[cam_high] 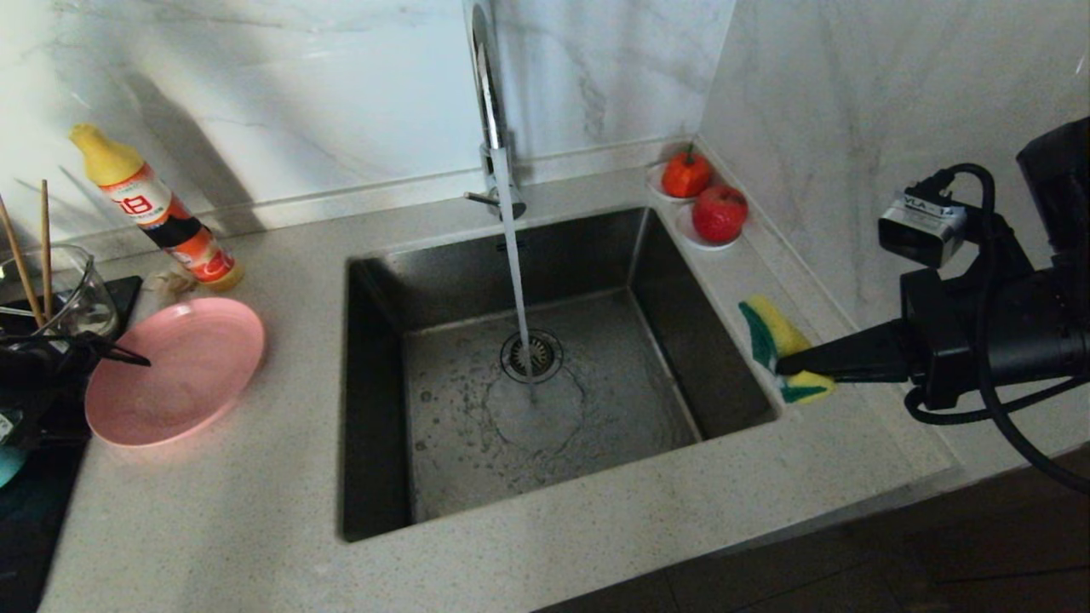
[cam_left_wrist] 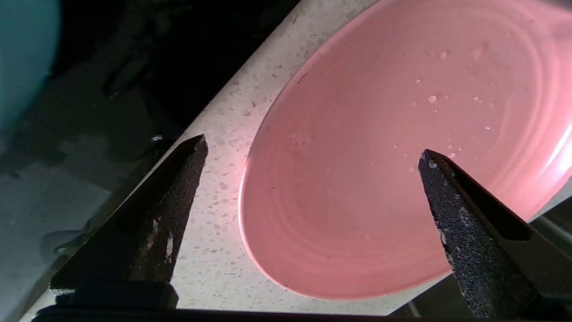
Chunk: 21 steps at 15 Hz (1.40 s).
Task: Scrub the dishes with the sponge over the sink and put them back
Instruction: Wash the plate
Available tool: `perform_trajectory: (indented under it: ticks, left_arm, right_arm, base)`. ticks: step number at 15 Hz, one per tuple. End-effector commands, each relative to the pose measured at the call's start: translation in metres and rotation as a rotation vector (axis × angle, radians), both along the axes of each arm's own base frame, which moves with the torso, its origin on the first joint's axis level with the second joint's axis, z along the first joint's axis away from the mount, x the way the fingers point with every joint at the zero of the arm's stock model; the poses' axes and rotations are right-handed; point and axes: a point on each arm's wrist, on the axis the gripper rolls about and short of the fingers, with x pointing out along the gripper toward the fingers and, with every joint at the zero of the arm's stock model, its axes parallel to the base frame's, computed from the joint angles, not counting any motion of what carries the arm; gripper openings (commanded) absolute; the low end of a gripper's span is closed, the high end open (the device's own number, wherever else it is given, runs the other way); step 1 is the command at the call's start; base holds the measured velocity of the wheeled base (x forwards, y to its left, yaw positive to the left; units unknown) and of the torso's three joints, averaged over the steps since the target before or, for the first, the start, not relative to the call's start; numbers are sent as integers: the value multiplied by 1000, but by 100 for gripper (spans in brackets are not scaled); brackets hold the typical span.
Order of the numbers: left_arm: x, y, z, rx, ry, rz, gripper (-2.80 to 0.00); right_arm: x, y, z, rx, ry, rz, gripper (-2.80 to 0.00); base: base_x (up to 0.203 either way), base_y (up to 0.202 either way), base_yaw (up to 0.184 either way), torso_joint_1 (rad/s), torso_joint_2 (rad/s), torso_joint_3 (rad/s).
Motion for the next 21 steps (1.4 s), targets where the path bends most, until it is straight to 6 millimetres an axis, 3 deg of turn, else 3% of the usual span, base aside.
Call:
perform_trajectory:
  ticks: [1, 21]
  left_arm:
    - [5, 3, -8, -19, 9, 3, 0]
    - [24, -10, -4, -64, -97, -46, 0]
  right_arm:
    - [1, -2, -2, 1, 10, -5, -280]
    - [6, -7, -8, -12, 17, -25, -280]
  base:
    - [0, 0, 0, 0, 0, 0]
    - [0, 0, 0, 0, 0, 0]
